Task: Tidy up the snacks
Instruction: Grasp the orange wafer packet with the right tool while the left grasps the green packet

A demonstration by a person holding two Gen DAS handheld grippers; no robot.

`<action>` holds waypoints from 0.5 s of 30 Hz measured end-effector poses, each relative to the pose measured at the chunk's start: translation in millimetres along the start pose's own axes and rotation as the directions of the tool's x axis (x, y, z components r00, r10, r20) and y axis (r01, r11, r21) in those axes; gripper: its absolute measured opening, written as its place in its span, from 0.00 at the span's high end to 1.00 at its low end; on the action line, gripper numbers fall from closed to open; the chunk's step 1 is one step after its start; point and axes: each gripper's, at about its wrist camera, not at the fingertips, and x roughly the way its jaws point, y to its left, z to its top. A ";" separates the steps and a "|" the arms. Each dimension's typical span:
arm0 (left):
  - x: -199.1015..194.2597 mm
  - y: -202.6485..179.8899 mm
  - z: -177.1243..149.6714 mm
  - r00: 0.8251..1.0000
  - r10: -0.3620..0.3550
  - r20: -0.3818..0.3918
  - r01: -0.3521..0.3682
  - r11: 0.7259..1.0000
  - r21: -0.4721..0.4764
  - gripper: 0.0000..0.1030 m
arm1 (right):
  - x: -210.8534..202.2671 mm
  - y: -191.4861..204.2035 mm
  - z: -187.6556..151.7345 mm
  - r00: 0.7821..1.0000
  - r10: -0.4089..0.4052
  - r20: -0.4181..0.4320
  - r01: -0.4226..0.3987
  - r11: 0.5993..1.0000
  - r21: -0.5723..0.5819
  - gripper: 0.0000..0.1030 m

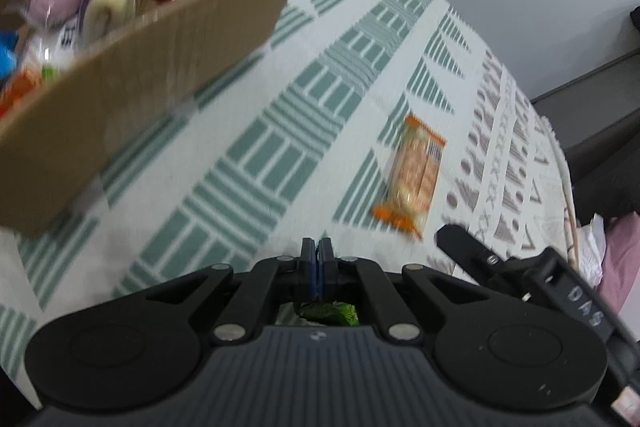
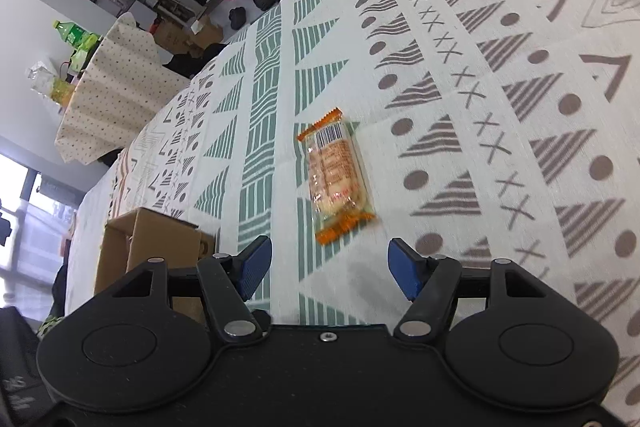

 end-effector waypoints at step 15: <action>6.8 6.1 45.0 0.999 0.011 0.035 -0.012 1.000 0.016 1.00 | 49.4 26.0 7.6 0.994 -0.093 0.066 0.100 0.987 -0.123 0.44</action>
